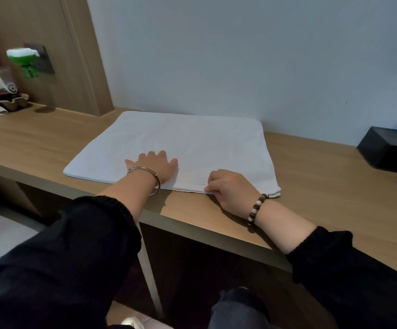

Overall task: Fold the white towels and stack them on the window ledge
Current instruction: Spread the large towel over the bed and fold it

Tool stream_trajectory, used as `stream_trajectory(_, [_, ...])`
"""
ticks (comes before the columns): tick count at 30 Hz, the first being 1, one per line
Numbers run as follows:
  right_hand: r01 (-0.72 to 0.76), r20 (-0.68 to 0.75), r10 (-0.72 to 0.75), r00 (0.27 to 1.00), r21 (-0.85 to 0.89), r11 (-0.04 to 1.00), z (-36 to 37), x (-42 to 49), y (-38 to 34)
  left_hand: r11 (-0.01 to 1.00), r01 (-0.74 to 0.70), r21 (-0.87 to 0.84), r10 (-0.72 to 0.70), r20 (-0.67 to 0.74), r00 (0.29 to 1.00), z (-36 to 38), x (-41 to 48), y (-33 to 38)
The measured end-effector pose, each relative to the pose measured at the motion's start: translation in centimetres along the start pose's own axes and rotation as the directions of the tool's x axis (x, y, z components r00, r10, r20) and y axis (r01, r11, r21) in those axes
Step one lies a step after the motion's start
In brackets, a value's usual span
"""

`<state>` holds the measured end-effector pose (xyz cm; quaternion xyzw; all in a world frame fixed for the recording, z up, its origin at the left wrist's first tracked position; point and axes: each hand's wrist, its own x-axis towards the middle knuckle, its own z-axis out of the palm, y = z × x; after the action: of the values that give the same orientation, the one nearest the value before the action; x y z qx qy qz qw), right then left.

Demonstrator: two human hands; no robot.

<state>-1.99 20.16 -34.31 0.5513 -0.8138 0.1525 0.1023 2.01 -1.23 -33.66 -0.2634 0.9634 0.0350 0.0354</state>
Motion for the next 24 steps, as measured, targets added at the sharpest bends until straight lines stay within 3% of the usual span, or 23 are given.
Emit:
stream_trajectory(5, [-0.079,-0.024,0.079,0.997,0.002,0.997,0.0,-0.7,-0.4,0.985,-0.170,-0.013,0.168,-0.100,0.981,2.1,-1.2,4.1])
stream_trajectory(9, [-0.261,-0.002,0.261,0.965,-0.046,0.964,-1.3,-2.0,1.0,0.985,-0.170,0.005,0.170,-0.090,0.981,2.3,-1.2,3.8])
stream_trajectory(13, [-0.353,0.063,0.359,0.931,-0.085,0.932,-3.3,-3.9,3.0,0.985,-0.170,0.020,0.171,-0.095,0.981,2.5,-0.9,3.9])
stream_trajectory(16, [-0.325,0.077,0.338,0.938,-0.150,0.934,-4.2,-5.1,3.6,0.985,-0.169,0.013,0.170,-0.102,0.980,2.5,-0.6,3.8])
stream_trajectory(20, [-0.178,0.030,0.188,0.982,-0.196,0.964,-3.9,-5.5,3.5,0.988,-0.152,0.023,0.153,-0.091,0.984,2.4,-0.7,3.9])
stream_trajectory(24, [-0.215,0.080,0.234,0.969,-0.196,0.957,-3.8,-5.5,3.6,0.986,-0.165,0.025,0.167,-0.086,0.982,2.3,-0.7,3.9])
